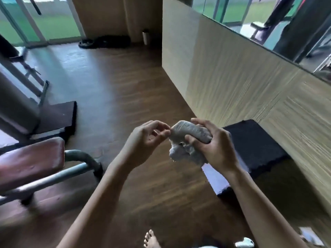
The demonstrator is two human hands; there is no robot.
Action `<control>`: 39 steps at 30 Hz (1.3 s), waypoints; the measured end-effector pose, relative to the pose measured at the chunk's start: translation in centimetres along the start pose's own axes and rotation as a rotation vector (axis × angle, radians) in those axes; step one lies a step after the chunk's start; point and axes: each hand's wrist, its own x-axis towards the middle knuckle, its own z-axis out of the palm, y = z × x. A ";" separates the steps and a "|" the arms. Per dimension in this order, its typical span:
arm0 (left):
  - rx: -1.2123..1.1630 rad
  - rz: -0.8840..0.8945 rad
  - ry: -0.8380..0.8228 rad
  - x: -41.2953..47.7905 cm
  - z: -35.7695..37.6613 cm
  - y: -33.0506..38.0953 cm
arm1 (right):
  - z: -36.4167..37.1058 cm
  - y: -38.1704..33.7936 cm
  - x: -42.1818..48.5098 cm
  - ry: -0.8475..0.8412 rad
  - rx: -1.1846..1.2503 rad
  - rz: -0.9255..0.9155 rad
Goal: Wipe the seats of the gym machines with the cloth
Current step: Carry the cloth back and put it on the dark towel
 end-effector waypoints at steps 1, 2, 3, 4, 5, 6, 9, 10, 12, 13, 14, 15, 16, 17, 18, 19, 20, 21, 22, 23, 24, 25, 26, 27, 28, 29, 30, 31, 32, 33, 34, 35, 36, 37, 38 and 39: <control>-0.037 0.019 -0.047 1.8 0.5 -0.1 | -0.1 0.4 0.8 0.010 0.008 0.022; -0.068 0.033 -0.086 3.7 1.0 -0.2 | -0.2 0.8 1.6 0.017 0.012 0.042; -0.098 0.044 -0.123 5.5 1.5 -0.2 | -0.5 1.4 2.4 0.023 0.010 0.059; -0.128 0.050 -0.160 7.2 2.2 -0.3 | -0.8 2.0 3.1 0.029 0.005 0.074; -0.156 0.055 -0.200 8.8 2.9 -0.3 | -1.2 2.6 3.8 0.037 0.001 0.088; -0.182 0.060 -0.239 10.5 3.6 -0.2 | -1.7 3.4 4.5 0.046 -0.002 0.103; -0.251 0.059 -0.344 15.2 6.1 0.3 | -3.6 5.9 6.7 0.080 -0.010 0.152; -0.264 0.067 -0.376 16.7 7.1 0.6 | -4.3 7.0 7.4 0.086 -0.019 0.161; -0.270 0.090 -0.436 19.6 9.2 1.3 | -6.0 9.2 9.0 0.069 -0.049 0.170; -0.263 0.105 -0.456 21.1 10.2 1.8 | -6.9 10.3 10.0 0.035 -0.062 0.186; -0.252 0.123 -0.469 22.6 11.1 2.4 | -8.0 11.2 10.9 -0.016 -0.059 0.208; -0.243 0.139 -0.479 24.0 12.0 2.9 | -9.1 12.2 11.8 -0.074 -0.039 0.239; -0.237 0.152 -0.484 25.4 12.7 3.5 | -10.1 13.1 12.8 -0.125 -0.019 0.261; -0.233 0.162 -0.487 26.8 13.4 3.9 | -10.9 14.0 13.9 -0.155 -0.028 0.270; -0.226 0.168 -0.495 28.1 13.9 4.3 | -11.7 14.8 15.0 -0.165 -0.074 0.270; -0.222 0.175 -0.506 29.4 14.3 4.7 | -12.5 15.5 16.1 -0.165 -0.141 0.260; -0.223 0.181 -0.518 30.5 14.6 5.0 | -13.3 16.0 17.1 -0.165 -0.194 0.240; -0.231 0.183 -0.527 31.6 14.8 5.1 | -14.0 16.5 18.0 -0.157 -0.207 0.210; -0.243 0.181 -0.532 32.7 15.0 5.3 | -14.8 16.8 18.8 -0.142 -0.187 0.179; -0.261 0.173 -0.534 33.8 15.1 5.4 | -15.5 17.2 19.6 -0.123 -0.148 0.158; -0.280 0.168 -0.532 34.9 15.1 5.6 | -16.2 17.3 20.4 -0.105 -0.104 0.148; -0.292 0.167 -0.526 36.1 15.2 5.7 | -16.6 17.5 21.2 -0.094 -0.083 0.148; -0.295 0.168 -0.522 37.3 15.2 5.9 | -17.0 17.6 22.0 -0.089 -0.092 0.153; -0.294 0.171 -0.523 38.6 15.2 6.0 | -17.4 17.7 22.7 -0.081 -0.121 0.165; -0.290 0.177 -0.529 39.7 15.2 6.1 | -17.9 17.6 23.4 -0.078 -0.148 0.191; -0.287 0.190 -0.535 40.8 15.2 6.1 | -18.4 17.6 23.9 -0.088 -0.176 0.229; -0.283 0.198 -0.541 41.9 15.1 5.9 | -19.1 17.6 24.4 -0.112 -0.212 0.274; -0.279 0.204 -0.539 43.0 15.0 5.6 | -19.8 17.6 24.8 -0.137 -0.258 0.312; -0.277 0.203 -0.525 44.0 15.0 5.2 | -20.4 17.7 25.3 -0.151 -0.302 0.340; -0.296 0.195 -0.502 44.8 15.0 4.8 | -20.8 17.8 25.7 -0.148 -0.319 0.357; -0.332 0.190 -0.479 45.5 15.1 4.6 | -21.1 17.8 26.1 -0.130 -0.291 0.365; -0.382 0.192 -0.461 46.1 15.4 4.4 | -21.1 17.9 26.5 -0.090 -0.201 0.363; -0.445 0.180 -0.466 46.4 15.9 4.4 | -20.8 17.8 26.9 -0.031 -0.070 0.361; -0.507 0.153 -0.506 46.6 16.6 4.3 | -20.4 17.9 27.3 0.040 0.050 0.356; -0.546 0.119 -0.571 46.8 17.4 4.0 | -20.0 17.9 27.7 0.116 0.122 0.348; -0.542 0.099 -0.645 46.9 18.3 3.7 | -19.5 18.0 28.0 0.188 0.133 0.339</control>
